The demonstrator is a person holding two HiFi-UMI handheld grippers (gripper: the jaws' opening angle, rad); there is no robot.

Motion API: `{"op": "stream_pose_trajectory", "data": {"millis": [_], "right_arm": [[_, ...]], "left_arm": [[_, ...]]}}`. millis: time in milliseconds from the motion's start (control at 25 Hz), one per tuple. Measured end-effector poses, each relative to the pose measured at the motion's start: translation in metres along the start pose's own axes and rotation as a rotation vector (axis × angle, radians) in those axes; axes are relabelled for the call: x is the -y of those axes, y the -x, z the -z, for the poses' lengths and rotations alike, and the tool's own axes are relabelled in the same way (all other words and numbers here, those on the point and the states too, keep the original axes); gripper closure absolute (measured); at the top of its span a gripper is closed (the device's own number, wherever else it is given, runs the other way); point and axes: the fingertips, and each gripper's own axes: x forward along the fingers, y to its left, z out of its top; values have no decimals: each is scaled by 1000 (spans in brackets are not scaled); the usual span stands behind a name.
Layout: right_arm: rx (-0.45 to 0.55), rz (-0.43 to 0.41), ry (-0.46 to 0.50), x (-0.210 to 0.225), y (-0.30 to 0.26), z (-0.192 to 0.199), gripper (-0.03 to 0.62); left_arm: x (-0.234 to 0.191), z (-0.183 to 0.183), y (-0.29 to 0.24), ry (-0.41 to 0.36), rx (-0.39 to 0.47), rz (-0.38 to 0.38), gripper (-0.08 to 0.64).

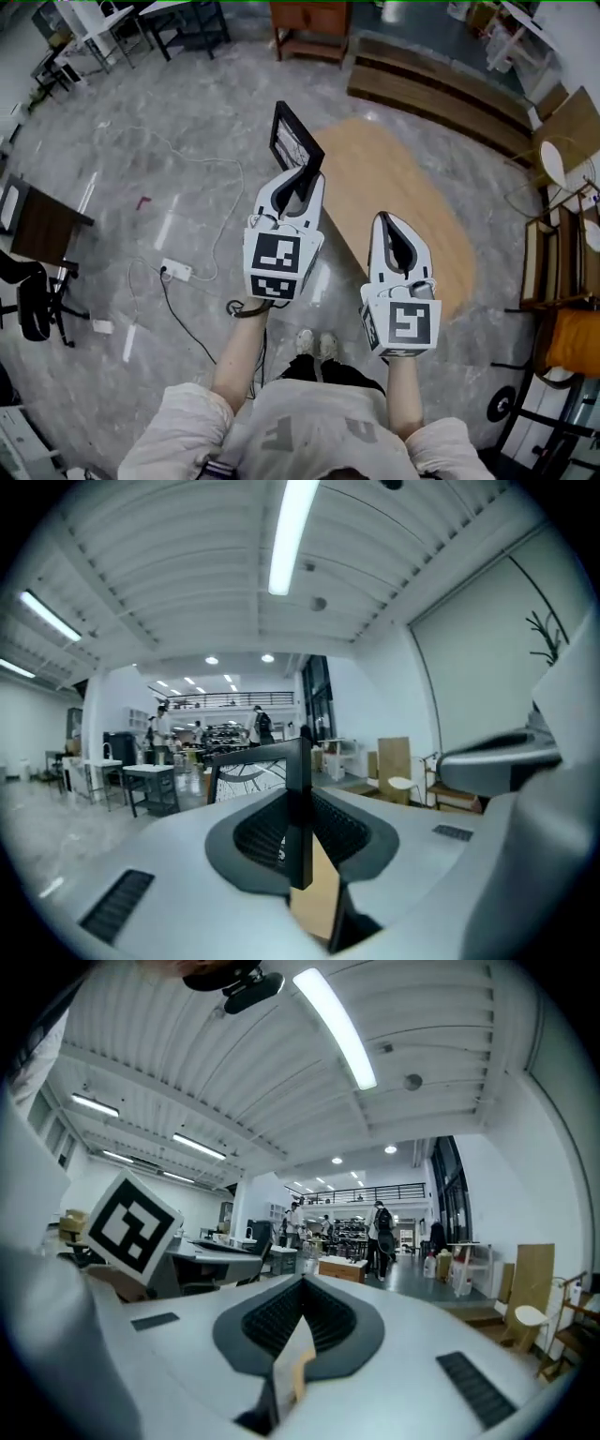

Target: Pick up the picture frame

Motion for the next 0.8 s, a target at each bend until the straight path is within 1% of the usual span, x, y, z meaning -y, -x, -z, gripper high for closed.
{"op": "stream_pose_trajectory", "data": {"millis": [80, 160, 280, 360, 480, 560, 640, 800], "right_arm": [[18, -59, 20, -24, 3, -20, 588], [35, -121, 25, -48, 8, -32, 588], [56, -205, 25, -84, 16, -38, 588], [62, -261, 5, -106, 23, -34, 588], [65, -324, -24, -132, 33, -25, 588], [55, -347, -36, -141, 41, -17, 588], [40, -364, -64, -146, 47, -12, 588], [20, -399, -122, -155, 50, -5, 588]], "left_arm": [[-18, -22, 37, 80, 47, -92, 476], [-29, -35, 75, 145, 85, -177, 476], [-38, -37, 129, 242, 132, -271, 476], [-42, -29, 161, 279, 152, -345, 476], [-43, -14, 196, 298, 172, -453, 476], [-38, -5, 215, 302, 178, -500, 476], [-31, 1, 228, 291, 175, -525, 476], [-22, 15, 238, 278, 152, -537, 476]]}}
